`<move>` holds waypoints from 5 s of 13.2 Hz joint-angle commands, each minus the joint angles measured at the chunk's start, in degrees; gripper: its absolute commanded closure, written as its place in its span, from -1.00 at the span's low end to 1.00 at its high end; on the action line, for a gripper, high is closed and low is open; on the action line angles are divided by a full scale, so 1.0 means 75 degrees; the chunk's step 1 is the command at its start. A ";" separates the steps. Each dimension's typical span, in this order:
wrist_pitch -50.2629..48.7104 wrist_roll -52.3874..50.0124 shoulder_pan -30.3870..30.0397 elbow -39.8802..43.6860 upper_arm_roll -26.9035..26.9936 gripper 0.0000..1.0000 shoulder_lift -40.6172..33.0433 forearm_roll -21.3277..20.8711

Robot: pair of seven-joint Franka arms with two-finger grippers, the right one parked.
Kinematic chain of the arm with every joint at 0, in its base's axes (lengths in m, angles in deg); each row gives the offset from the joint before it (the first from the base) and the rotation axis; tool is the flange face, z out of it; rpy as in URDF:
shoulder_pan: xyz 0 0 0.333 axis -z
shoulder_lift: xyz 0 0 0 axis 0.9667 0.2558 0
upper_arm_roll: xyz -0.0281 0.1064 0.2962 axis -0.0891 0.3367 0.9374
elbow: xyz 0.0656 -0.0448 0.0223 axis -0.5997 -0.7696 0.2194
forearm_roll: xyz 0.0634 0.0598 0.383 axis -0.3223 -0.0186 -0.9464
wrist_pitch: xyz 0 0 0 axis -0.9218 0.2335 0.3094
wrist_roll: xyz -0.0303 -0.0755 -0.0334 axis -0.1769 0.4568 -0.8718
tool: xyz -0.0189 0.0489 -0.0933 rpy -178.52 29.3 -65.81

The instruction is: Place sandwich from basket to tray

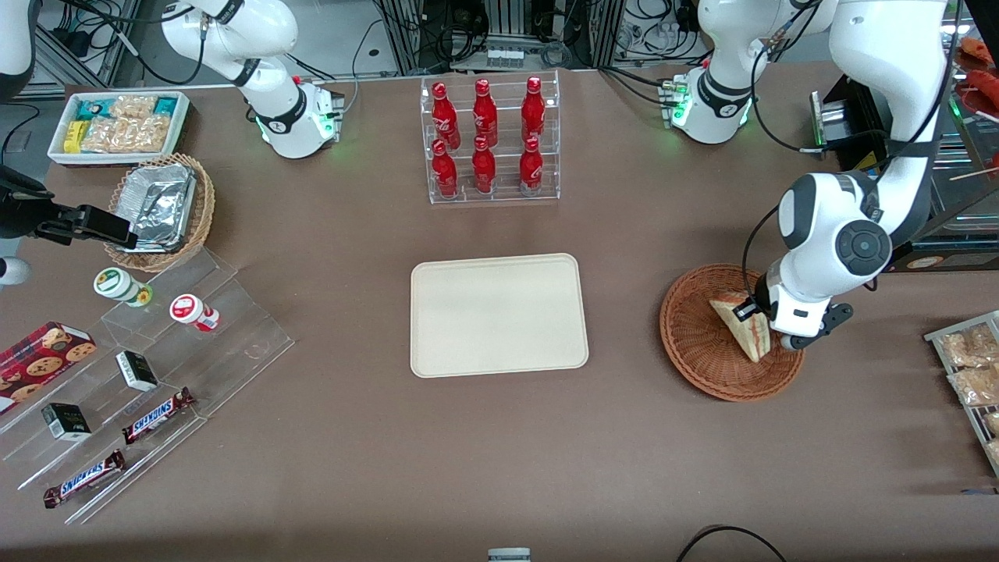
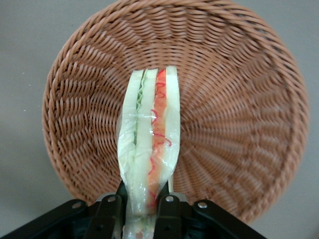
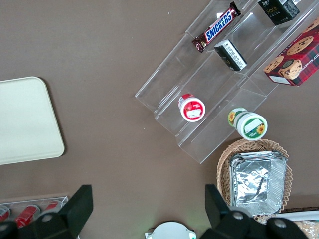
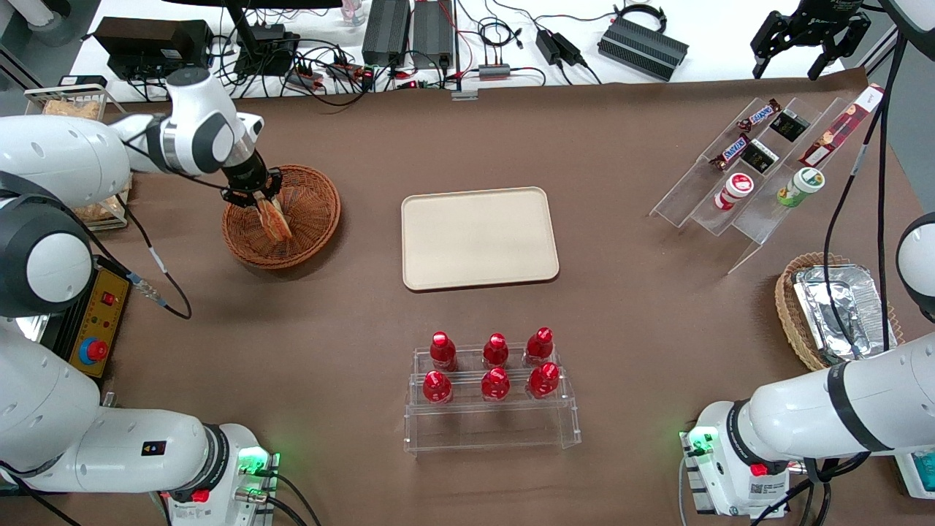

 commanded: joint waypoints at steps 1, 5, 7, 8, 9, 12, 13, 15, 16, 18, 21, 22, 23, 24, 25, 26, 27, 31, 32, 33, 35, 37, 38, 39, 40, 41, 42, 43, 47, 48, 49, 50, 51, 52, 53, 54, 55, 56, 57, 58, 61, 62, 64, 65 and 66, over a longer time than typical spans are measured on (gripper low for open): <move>-0.0720 0.0205 0.0573 0.0477 -0.0059 1.00 -0.0151 -0.0098; -0.1425 0.0733 0.1265 0.1367 -0.0340 1.00 0.0141 -0.0005; -0.1413 0.0698 0.1757 0.1811 -0.0340 1.00 0.0444 0.0054; -0.1425 0.0652 0.2003 0.2139 -0.0340 1.00 0.0702 0.0066; -0.1413 0.0489 0.2295 0.2490 -0.0340 1.00 0.1029 0.0077; -0.1378 -0.0529 0.3080 0.3358 -0.0340 1.00 0.1908 0.0124; -0.1378 -0.0729 0.3280 0.3686 -0.0340 1.00 0.2190 0.0124; -0.1343 -0.1198 0.3667 0.4284 -0.0352 1.00 0.2741 0.0136; -0.1331 -0.1432 0.3959 0.4658 -0.0352 1.00 0.3045 0.0125; -0.1331 -0.1738 0.4254 0.5327 -0.0352 1.00 0.3550 0.0136; -0.1273 -0.2218 0.4699 0.5833 -0.0352 1.00 0.4008 0.0148; -0.1064 -0.2359 0.4793 0.5892 -0.0352 1.00 0.4090 0.0148; -0.0887 -0.2499 0.4817 0.5881 -0.0364 1.00 0.4103 0.0159; -0.0874 -0.2570 0.4887 0.5881 -0.0364 1.00 0.4126 0.0160; -0.0874 -0.2583 0.5004 0.5858 -0.0364 1.00 0.4126 0.0148; -0.0886 -0.2583 0.5040 0.5846 -0.0364 1.00 0.4126 0.0148; -0.0886 -0.2583 0.5040 0.5834 -0.0364 1.00 0.4126 0.0148; -0.0886 -0.2711 0.5157 0.5799 -0.0364 1.00 0.4138 0.0148; -0.0886 -0.2770 0.5169 0.5810 -0.0364 1.00 0.4208 0.0136; -0.0874 -0.2840 0.5181 0.5810 -0.0364 1.00 0.4231 0.0136; -0.0828 -0.3051 0.5216 0.5822 -0.0352 1.00 0.4336 0.0124; -0.0804 -0.3087 0.5228 0.5834 -0.0352 1.00 0.4407 0.0101; -0.0804 -0.3098 0.5216 0.5834 -0.0352 0.93 0.4407 0.0113; -0.0804 -0.3075 0.5204 0.5834 -0.0352 -0.01 0.4407 0.0113; -0.0804 -0.3075 0.5204 0.5845 -0.0352 -0.99 0.4396 0.0113; -0.0804 -0.3098 0.5193 0.5880 -0.0341 -1.00 0.4384 0.0113; -0.0815 -0.3075 0.5169 0.5892 -0.0329 -1.00 0.4326 0.0124; -0.0873 -0.3029 0.5123 0.5904 -0.0329 -1.00 0.4267 0.0136; -0.1411 -0.2970 0.5123 0.5904 -0.0340 -1.00 0.3741 0.0148; -0.1657 -0.2958 0.5099 0.5904 -0.0329 -1.00 0.3542 0.0148; -0.1845 -0.2946 0.5110 0.5893 -0.0317 -1.00 0.3331 0.0136; -0.2009 -0.2900 0.5076 0.5881 -0.0317 -1.00 0.3051 0.0136; -0.2208 -0.2563 0.4925 0.5869 -0.0305 -1.00 0.2793 0.0113; -0.2419 -0.2153 0.4830 0.5857 -0.0305 -1.00 0.2581 0.0078; -0.2722 -0.2103 0.4783 0.5869 -0.0270 -1.00 0.2429 0.0136; -0.3085 -0.2091 0.4608 0.5881 -0.0247 -1.00 0.2311 0.0148; -0.3425 -0.1998 0.4317 0.5823 -0.0258 -1.00 0.2147 0.0159; -0.3533 -0.1985 0.4140 0.5787 -0.0270 -1.00 0.2041 0.0160; -0.3557 -0.1881 0.3987 0.5775 -0.0270 -1.00 0.1982 0.0148; -0.3650 -0.1543 0.3777 0.5717 -0.0270 -1.00 0.1912 0.0159; -0.4213 -0.0313 0.3191 0.5471 -0.0270 -1.00 0.1491 0.0300; -0.4307 0.0015 0.2968 0.5331 -0.0270 -1.00 0.1339 0.0300; -0.4389 0.0602 0.2604 0.4922 -0.0259 -1.00 0.0999 0.0289; -0.4390 0.0837 0.2440 0.4711 -0.0258 -1.00 0.0812 0.0289; -0.4401 0.1013 0.2253 0.4477 -0.0258 -1.00 0.0578 0.0265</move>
